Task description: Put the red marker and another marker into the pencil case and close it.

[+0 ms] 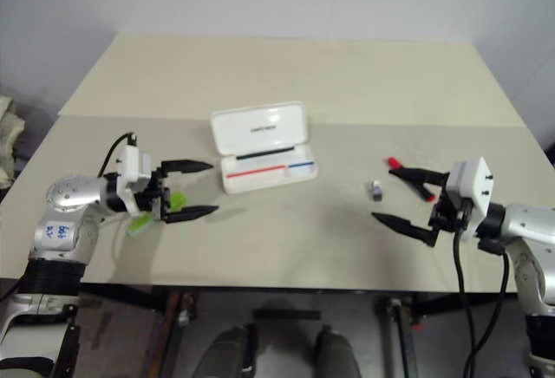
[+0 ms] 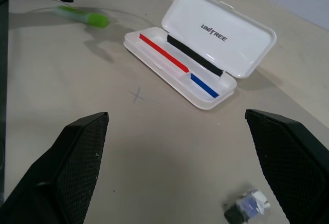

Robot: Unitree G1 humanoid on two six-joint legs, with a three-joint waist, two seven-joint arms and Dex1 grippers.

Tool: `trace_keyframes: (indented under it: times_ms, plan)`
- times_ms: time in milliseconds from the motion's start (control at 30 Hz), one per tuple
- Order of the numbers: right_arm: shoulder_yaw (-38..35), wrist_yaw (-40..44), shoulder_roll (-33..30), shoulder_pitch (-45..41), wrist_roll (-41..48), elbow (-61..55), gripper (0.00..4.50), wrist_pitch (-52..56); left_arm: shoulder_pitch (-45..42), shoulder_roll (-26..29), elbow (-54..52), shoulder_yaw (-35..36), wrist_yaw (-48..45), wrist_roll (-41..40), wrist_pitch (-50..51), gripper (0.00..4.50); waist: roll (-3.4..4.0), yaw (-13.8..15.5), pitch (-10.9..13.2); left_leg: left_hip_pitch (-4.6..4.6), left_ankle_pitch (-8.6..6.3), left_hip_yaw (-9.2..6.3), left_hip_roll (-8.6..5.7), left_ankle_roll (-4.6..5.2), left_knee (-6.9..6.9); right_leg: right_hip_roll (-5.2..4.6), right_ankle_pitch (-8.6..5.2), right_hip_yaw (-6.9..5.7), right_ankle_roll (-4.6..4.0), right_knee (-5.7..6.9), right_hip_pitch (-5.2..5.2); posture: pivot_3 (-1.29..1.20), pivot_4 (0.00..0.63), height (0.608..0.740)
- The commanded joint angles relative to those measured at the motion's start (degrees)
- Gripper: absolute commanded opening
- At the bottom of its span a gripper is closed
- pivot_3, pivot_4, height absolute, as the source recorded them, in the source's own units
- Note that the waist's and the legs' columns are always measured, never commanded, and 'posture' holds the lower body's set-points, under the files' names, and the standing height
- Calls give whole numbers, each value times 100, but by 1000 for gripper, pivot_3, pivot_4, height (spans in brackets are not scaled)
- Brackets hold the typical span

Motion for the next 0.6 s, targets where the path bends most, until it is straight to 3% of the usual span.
trace_keyframes:
  times_ms: [33, 400, 500, 600]
  plan:
    - [14, -44, 17, -156, 75, -249, 4500, 66, 47, 134, -236, 124, -21, -19, -15, 4475, 0, -1, 0, 0, -2, 3, 0, 2, 2, 0, 1, 4, 1, 0, 0, 0, 150, 740]
    - [553, 190, 314, -739, -48, 59, 4500, -16, 126, 195, -302, 94, 180, 155, 21, 4475, 1, -1, 1, -1, -7, 14, 0, 5, 9, 0, 4, 14, 7, 0, -2, 0, 150, 740]
    - [669, 228, 444, -841, -81, 140, 4500, -63, 133, 184, -310, 91, 297, 204, 109, 3891, 1, 2, 1, 0, -7, 13, 1, 5, 9, 1, 4, 14, 7, 0, -2, 0, 150, 740]
    - [786, 214, 584, -861, -74, 65, 4500, -63, 132, 155, -282, 18, 456, 380, 69, 2864, 1, 2, 1, -1, -7, 14, 0, 5, 9, 0, 4, 15, 7, -1, -3, 0, 150, 740]
